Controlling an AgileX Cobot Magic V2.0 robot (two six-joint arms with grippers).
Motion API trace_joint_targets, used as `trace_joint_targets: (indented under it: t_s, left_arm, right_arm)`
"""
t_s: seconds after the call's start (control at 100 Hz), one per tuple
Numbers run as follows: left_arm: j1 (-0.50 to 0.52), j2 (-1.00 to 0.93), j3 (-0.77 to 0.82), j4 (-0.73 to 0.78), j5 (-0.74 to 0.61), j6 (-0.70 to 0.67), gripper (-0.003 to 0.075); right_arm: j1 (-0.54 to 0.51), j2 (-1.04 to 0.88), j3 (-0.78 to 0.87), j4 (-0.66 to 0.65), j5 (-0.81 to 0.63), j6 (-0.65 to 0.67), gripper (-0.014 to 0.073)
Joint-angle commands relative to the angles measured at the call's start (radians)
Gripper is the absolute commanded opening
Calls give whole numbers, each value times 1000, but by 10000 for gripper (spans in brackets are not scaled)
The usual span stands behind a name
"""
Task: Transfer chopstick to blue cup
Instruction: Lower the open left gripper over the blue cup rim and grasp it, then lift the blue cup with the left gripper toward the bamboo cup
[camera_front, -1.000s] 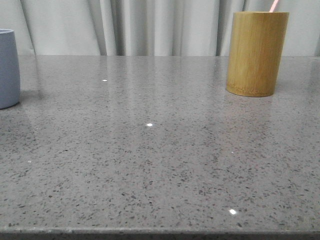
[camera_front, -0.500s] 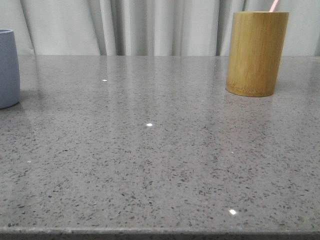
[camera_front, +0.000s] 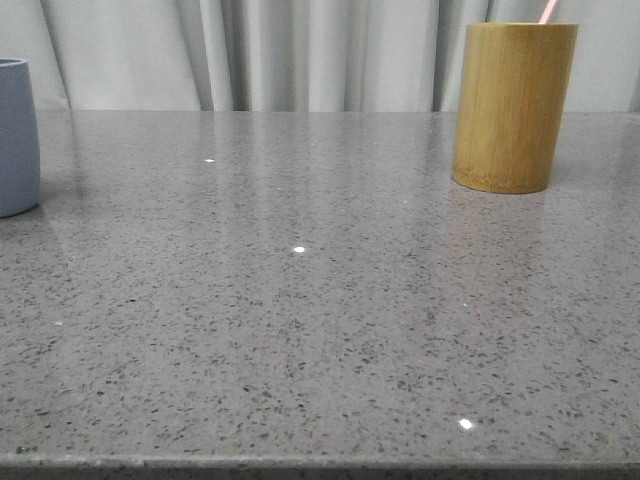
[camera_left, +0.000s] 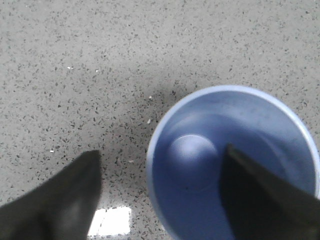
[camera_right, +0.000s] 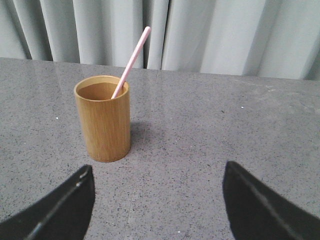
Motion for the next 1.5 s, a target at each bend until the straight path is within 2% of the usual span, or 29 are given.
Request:
trace_joint_targets:
  t_s: [0.0, 0.16, 0.19, 0.46, 0.66, 0.93, 1.18, 1.49]
  left_arm:
    - [-8, -29, -33, -19, -59, 1, 279]
    - [-8, -29, -33, -21, -64, 1, 6]
    - [-8, -29, -35, -21, -62, 1, -18]
    - [-57, -27, -167, -21, 56, 1, -19]
    - [-204, 21, -323, -21, 124, 1, -19]
    - [-390, 193, -511, -20, 127, -13, -19]
    - [-461, 343, -626, -20, 125, -13, -19]
    - [-494, 412, -631, -15, 102, -13, -19]
  right_arm:
    - [-6, 19, -32, -1, -80, -9, 540]
    - [-6, 19, -32, -1, -80, -9, 540]
    - [-6, 19, -32, -1, -80, -9, 540]
    - [-6, 19, -32, -7, -81, -9, 540]
    - [-6, 19, -32, -7, -82, -9, 540]
    - [-6, 19, -32, -7, -83, -9, 540]
    - [-6, 19, -32, -7, -83, -9, 540]
    - [-6, 19, -32, -7, -83, -9, 540]
